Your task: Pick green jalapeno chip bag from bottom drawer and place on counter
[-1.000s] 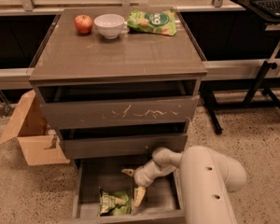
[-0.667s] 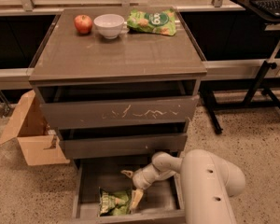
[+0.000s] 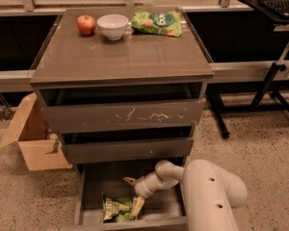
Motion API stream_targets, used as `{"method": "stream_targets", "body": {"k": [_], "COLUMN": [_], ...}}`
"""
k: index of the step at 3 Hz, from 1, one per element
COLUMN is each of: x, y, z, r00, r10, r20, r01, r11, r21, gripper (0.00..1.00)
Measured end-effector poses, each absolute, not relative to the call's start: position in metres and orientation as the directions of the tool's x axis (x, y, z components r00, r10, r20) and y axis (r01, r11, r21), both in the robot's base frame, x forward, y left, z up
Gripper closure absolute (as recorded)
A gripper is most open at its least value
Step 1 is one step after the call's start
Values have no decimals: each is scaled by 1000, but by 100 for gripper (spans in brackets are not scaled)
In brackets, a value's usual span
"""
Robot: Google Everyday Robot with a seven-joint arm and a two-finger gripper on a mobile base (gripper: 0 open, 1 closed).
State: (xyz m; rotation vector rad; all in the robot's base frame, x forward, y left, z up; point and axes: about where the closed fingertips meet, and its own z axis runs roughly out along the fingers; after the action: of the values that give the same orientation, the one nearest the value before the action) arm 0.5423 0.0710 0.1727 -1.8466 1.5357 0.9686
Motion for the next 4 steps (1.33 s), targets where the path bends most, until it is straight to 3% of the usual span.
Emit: {"method": "stream_targets", "body": {"k": [2,4], "x": [544,546], "y": [84,91], "z": [145,123], "r00": [55,28], "r10": [-556,-540], "r20": [-829,-841], "r01": [-992,-992], "r11": [-128,-115], "r21": [20,41], "gripper": [3,49]}}
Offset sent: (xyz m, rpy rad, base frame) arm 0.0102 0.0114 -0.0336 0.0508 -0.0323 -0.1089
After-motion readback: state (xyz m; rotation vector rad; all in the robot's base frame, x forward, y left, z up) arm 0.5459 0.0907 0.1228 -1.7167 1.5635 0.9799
